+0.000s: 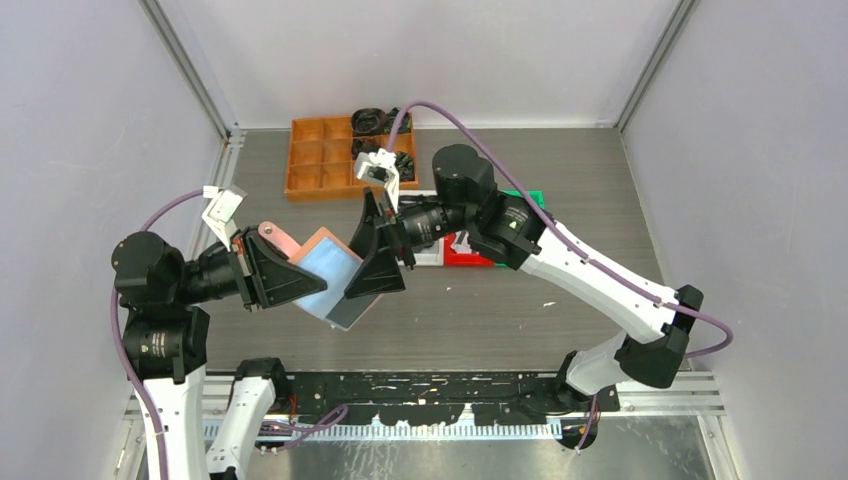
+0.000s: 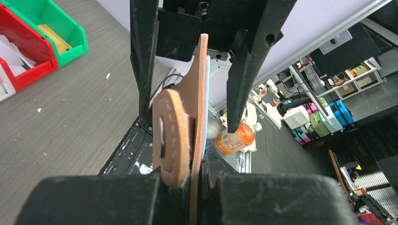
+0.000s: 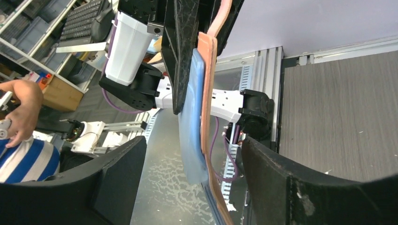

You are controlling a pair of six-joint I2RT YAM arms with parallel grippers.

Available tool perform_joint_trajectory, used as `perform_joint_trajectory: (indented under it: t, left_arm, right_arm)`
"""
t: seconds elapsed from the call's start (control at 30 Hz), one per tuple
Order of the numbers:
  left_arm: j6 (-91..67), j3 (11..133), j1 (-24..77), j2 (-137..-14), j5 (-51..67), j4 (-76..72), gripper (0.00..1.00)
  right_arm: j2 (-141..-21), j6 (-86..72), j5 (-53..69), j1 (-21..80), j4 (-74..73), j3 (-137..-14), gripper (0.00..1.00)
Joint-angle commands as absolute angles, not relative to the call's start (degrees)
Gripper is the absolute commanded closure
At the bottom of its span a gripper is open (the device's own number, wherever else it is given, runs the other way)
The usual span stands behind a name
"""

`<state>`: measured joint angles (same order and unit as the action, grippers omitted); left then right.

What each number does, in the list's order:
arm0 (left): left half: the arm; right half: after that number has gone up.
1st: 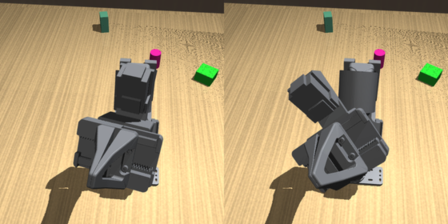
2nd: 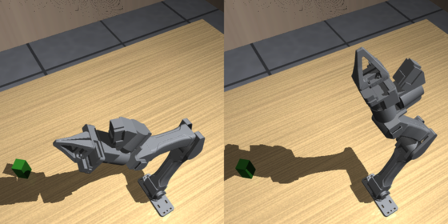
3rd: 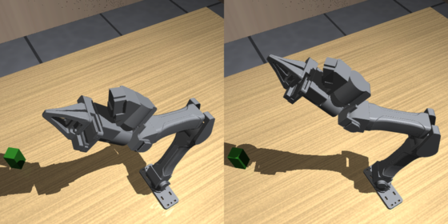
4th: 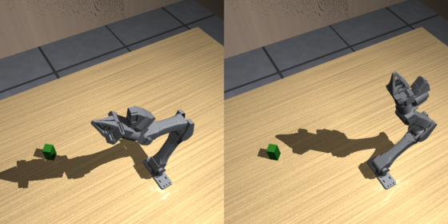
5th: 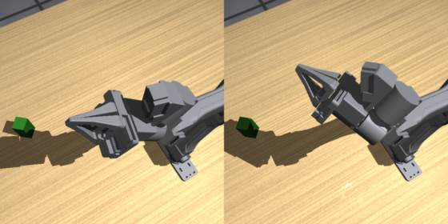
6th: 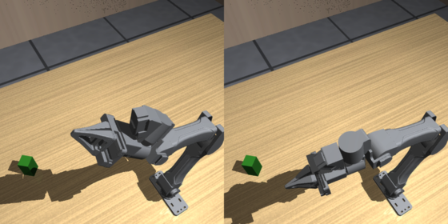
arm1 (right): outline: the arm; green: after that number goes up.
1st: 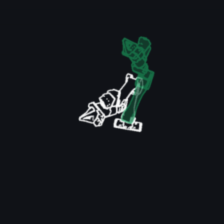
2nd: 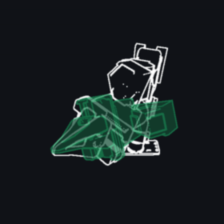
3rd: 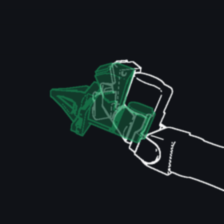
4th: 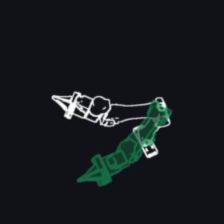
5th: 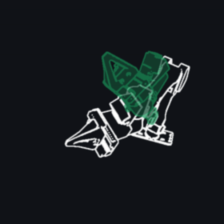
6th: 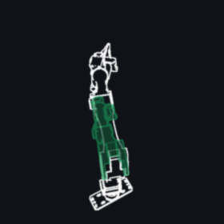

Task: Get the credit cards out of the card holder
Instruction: Remove the credit card from the card holder.

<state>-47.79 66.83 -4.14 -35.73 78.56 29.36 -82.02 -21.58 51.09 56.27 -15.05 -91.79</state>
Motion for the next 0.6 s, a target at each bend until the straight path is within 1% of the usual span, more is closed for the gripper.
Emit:
perform_joint_trajectory:
  t: [0.0,0.07,0.1,0.13,0.17,0.27,0.3,0.33,0.37,0.4,0.43,0.47,0.57]
  left_arm:
    - [-48.78,66.91,-4.25,-35.17,81.13,26.08,1.0]
    - [-48.72,66.89,-4.28,-35.2,81.35,26.08,1.0]
    - [-48.7,66.88,-4.28,-35.15,81.38,26.08,1.0]
    - [-48.65,66.88,-4.25,-35.06,81.58,26.1,1.0]
    - [-48.54,66.97,-4.29,-34.94,81.69,26.1,1.0]
    - [-48.26,66.82,-4.23,-34.33,81.84,26.1,1.0]
    - [-48.13,66.68,-4.26,-34.02,81.19,26.03,0.93]
    - [-47.81,66.56,-4.26,-33.82,80.48,26.2,0.71]
    - [-47.33,66.54,-4.3,-33.56,79.87,26.78,0.43]
    - [-46.82,66.61,-4.35,-33.35,79.07,27.51,0.21]
    - [-46.38,66.62,-4.29,-33.01,78.1,28.25,0.06]
    - [-45.73,66.68,-4.3,-32.66,76.98,29.1,0.01]
    - [-44.34,66.39,-4.32,-31.5,74.17,29.87,0.0]
  right_arm:
    - [-82.69,-19.53,52.03,57.93,-15.19,-96.29,0.29]
    - [-83.61,-20.42,52.27,58.13,-14.86,-96.94,0.56]
    - [-84.0,-21.12,52.29,58.12,-14.68,-97.28,0.66]
    - [-84.43,-21.68,52.36,58.16,-14.17,-97.52,0.74]
    - [-84.72,-22.35,52.41,58.18,-13.8,-97.59,0.8]
    - [-85.49,-24.65,51.96,58.18,-11.17,-97.66,0.9]
    - [-85.64,-25.14,51.34,58.14,-10.3,-97.56,0.97]
    - [-85.49,-25.36,49.78,58.09,-10.01,-97.38,0.99]
    - [-85.14,-25.53,48.21,57.91,-9.6,-97.01,0.99]
    - [-84.29,-26.47,45.77,57.61,-8.18,-96.04,0.99]
    - [-83.5,-28.26,43.98,57.12,-5.6,-94.51,0.99]
    - [-82.29,-30.95,42.51,56.32,-1.56,-92.34,0.99]
    - [-78.27,-40.56,35.93,53.86,12.37,-84.65,0.99]
